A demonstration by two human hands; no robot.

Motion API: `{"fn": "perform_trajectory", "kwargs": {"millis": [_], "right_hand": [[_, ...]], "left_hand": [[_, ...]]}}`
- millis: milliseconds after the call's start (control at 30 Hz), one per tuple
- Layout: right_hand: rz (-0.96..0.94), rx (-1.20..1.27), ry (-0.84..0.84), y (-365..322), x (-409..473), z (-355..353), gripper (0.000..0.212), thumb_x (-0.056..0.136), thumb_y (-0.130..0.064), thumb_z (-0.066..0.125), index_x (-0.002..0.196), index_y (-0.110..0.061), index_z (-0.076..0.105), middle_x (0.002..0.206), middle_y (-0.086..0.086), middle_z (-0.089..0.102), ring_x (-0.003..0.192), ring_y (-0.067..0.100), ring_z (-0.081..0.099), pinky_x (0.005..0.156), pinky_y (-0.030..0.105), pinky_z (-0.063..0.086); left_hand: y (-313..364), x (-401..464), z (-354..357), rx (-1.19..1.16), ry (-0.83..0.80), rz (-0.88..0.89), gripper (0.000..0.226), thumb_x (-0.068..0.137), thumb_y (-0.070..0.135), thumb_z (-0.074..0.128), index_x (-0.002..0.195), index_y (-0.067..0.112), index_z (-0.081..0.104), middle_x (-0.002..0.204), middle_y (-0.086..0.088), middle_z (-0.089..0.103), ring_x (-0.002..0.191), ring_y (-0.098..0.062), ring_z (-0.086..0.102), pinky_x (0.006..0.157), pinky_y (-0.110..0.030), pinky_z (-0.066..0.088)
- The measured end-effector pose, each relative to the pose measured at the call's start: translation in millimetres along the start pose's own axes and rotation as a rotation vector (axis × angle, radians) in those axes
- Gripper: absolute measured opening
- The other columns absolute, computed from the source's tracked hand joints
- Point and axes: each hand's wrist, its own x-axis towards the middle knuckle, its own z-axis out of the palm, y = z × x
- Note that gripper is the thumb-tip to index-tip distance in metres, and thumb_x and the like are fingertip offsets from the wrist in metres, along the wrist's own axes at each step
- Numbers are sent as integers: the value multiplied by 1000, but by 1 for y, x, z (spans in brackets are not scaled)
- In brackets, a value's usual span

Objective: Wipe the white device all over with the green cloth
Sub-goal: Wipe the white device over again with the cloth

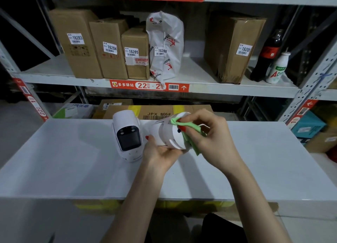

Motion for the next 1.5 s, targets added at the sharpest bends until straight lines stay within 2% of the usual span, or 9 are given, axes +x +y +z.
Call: {"fn": "perform_trajectory", "kwargs": {"millis": [200,467,633,833,967,1067,1200,1300,1500], "right_hand": [[43,-33,178,8,4,-1,18,82,1,64,90,-14,68,90,-1,69,85,16,64,71,29,50],[96,36,-127,-5,0,-5,18,80,1,71,82,-17,74,85,-9,73,79,13,66,70,22,53],[95,13,-20,-3,0,-3,21,80,0,69,82,-20,73,86,-7,73,82,15,67,75,33,56],[118,14,-176,-7,-1,-9,15,80,-2,72,79,-17,74,78,-12,72,74,10,65,65,20,52],[124,16,-159,-5,-1,-9,14,80,-2,72,80,-16,74,76,-11,72,72,12,65,64,21,52],[125,-8,-97,-4,0,-8,16,79,-1,70,80,-16,73,77,-13,71,72,9,65,65,19,50],[126,7,-150,-6,-1,-9,12,80,-3,72,80,-15,73,75,-11,71,71,12,65,62,22,51],[121,-2,-221,-7,-2,-12,11,80,-5,73,79,-16,74,75,-4,72,72,18,65,64,29,53],[152,-11,-47,-1,1,-15,20,78,2,69,76,-18,72,75,-12,72,71,13,66,62,19,50]], "left_hand": [[2,-2,2,-7,78,0,52,108,40,26,113,1,59,81,-34,70,89,-45,61,65,-55,47],[6,1,-1,-33,31,-10,55,107,38,23,122,-2,58,101,-35,68,106,-45,59,83,-59,55],[4,-1,3,-58,84,-27,60,107,44,23,116,-5,57,99,-35,65,99,-48,58,73,-60,44],[7,9,-5,-51,98,-19,59,107,40,22,134,-4,50,125,-36,57,122,-49,52,105,-59,38],[8,8,-4,6,53,12,45,104,26,31,133,-1,54,122,-33,60,119,-48,53,101,-60,41],[8,5,-2,-1,49,29,42,104,24,31,131,2,56,111,-31,65,108,-47,56,84,-61,44],[7,5,-2,-22,68,19,45,105,28,29,127,0,56,117,-32,61,114,-48,55,102,-60,40],[7,6,-2,-63,87,31,45,107,29,27,111,-3,59,104,-32,63,100,-47,58,97,-60,41],[9,7,-3,-45,17,22,39,102,19,32,121,-2,60,118,-31,62,109,-47,56,106,-58,36]]}}
